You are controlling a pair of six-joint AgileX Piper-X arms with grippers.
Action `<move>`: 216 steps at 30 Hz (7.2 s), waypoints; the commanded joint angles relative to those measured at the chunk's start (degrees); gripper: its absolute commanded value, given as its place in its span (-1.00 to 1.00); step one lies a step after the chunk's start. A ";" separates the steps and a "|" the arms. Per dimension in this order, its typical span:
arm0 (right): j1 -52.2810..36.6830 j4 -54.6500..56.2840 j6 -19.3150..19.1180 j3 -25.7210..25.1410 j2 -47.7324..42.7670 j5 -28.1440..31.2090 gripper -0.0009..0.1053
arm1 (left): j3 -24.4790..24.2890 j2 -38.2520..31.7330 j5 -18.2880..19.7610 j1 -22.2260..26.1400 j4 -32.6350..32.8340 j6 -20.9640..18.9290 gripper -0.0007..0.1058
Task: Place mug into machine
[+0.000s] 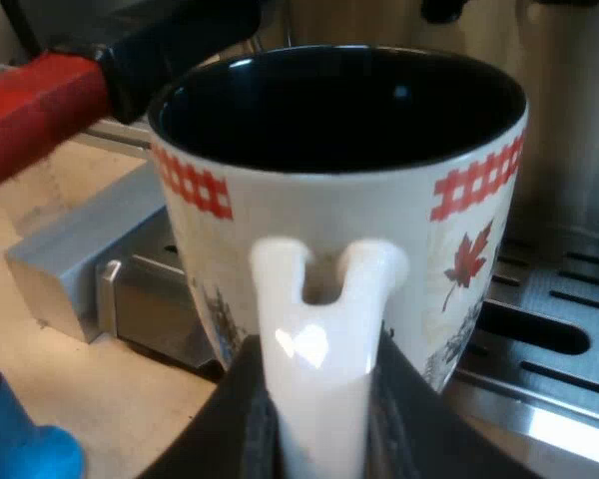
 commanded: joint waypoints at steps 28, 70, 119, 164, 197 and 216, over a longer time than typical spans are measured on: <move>-4.08 -9.15 -0.50 -16.41 22.19 2.09 -0.98 | -0.09 -0.13 2.09 -0.04 -3.30 -1.05 0.54; -7.21 13.68 5.80 -26.05 23.35 -2.57 -0.23 | -0.09 -0.13 2.70 -0.04 -3.30 -1.05 0.54; 4.12 23.94 3.48 -19.81 -5.39 9.17 -0.98 | -15.99 -20.71 1.58 -0.04 21.72 -0.15 0.54; -0.55 23.04 0.57 -43.79 16.89 23.97 -0.98 | -20.11 -25.06 3.37 -0.04 28.64 -0.15 0.54; 1.83 54.84 0.17 -43.79 -7.38 3.52 0.04 | -34.05 -9.86 -1.84 -0.04 28.07 -0.31 0.54; -44.54 80.87 -2.41 -47.30 -27.02 -16.78 0.04 | -49.81 6.99 0.30 21.73 30.24 -1.85 0.54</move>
